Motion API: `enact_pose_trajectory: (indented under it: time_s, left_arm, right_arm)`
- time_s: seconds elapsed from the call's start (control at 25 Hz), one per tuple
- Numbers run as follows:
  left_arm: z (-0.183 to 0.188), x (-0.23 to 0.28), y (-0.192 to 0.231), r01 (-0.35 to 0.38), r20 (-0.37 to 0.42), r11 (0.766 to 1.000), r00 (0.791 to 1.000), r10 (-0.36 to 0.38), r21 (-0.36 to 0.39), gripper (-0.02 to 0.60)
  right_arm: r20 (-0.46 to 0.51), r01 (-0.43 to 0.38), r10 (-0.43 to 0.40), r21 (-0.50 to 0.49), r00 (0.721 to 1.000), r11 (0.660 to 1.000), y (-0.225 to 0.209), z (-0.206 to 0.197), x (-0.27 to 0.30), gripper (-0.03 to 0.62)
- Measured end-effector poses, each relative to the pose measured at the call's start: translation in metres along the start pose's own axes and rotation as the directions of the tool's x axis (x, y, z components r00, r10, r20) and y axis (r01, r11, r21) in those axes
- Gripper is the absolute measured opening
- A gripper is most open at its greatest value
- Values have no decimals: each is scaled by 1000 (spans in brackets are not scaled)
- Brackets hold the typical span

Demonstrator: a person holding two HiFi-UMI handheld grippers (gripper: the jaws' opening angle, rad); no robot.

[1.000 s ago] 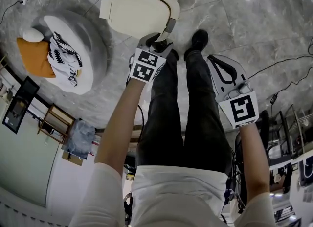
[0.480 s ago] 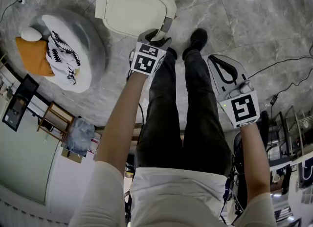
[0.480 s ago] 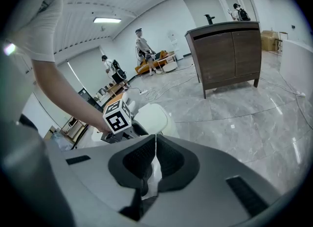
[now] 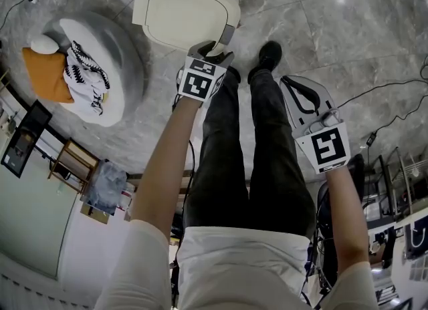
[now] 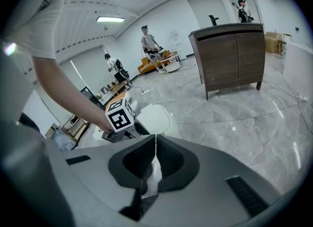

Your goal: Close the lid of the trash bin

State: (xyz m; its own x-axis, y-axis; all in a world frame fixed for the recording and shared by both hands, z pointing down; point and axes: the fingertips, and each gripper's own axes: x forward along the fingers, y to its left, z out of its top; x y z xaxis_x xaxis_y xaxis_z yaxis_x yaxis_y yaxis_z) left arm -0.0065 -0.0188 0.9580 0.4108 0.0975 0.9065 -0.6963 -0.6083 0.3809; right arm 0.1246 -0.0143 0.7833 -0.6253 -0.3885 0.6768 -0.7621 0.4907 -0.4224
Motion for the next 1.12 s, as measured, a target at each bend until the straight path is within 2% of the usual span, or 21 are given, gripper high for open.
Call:
enact_pose_trajectory:
  time_s: [0.32,0.76,0.88,1.12]
  left_arm:
    - [24,-46,-18,-10,78,1000,997,9,6,241]
    - [47,-143,-55,-38,174,999,984,38,-3,189]
    - [58,-180,-65,-46,242,999,969,52,-30,171]
    - [72,-252,-89,-68,365,995,926,91,-75,112]
  right_arm:
    - [1,18,-18,-67,1000,998,4,32,-24,31]
    - [5,58,-58,-110,998,992,34,86,-83,31]
    - [20,52,-50,-106,999,993,43,101,-99,31]
    - [46,61,-55,-146,997,987,52,130,-133,31]
